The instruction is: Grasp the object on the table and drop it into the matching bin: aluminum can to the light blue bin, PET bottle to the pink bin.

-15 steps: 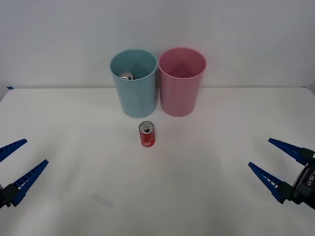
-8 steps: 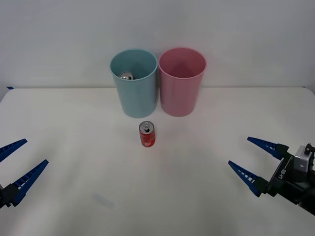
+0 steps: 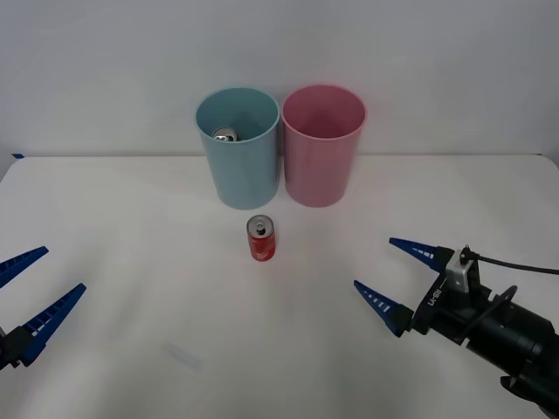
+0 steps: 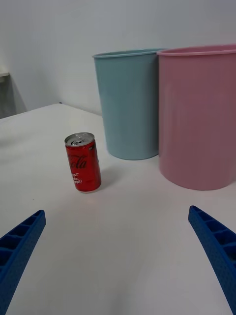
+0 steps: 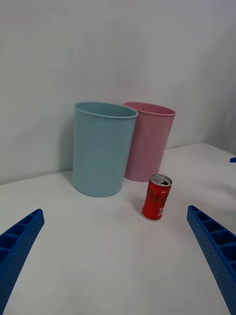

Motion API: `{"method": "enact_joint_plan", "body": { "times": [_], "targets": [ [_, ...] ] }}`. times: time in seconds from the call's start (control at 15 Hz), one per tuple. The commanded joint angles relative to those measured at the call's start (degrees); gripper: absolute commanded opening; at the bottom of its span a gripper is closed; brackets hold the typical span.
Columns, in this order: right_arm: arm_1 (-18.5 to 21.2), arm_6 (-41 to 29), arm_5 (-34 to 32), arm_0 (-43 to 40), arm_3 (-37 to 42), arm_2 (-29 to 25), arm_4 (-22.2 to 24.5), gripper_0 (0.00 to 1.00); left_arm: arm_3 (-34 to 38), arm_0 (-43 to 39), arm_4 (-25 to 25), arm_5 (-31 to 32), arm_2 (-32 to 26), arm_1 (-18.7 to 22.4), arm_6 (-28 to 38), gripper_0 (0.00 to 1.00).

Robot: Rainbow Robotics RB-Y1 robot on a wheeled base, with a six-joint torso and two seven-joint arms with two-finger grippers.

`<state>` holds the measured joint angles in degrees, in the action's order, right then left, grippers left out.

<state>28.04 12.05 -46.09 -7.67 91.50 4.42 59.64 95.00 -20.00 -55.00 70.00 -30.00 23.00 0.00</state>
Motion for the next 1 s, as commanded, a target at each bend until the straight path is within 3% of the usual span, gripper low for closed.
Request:
{"method": "enact_joint_plan", "body": {
  "times": [0.07,0.33,0.8,1.0],
  "targets": [
    [0.08,-0.36,3.82,2.14,-0.36,4.28,0.83,1.0,0.0,0.0,0.0,0.0,0.0,0.0,0.0,1.0],
    [-1.59,-1.33,5.05,8.11,-6.24,9.02,1.97,1.0,0.0,0.0,0.0,0.0,0.0,0.0,0.0,1.0],
    [-10.46,-4.32,6.01,14.88,-14.42,9.82,10.06,1.0,0.0,0.0,0.0,0.0,0.0,0.0,0.0,1.0],
    [-13.1,-4.76,7.24,18.84,-19.08,12.19,10.15,1.0,0.0,0.0,0.0,0.0,0.0,0.0,0.0,1.0]
  ]
}}
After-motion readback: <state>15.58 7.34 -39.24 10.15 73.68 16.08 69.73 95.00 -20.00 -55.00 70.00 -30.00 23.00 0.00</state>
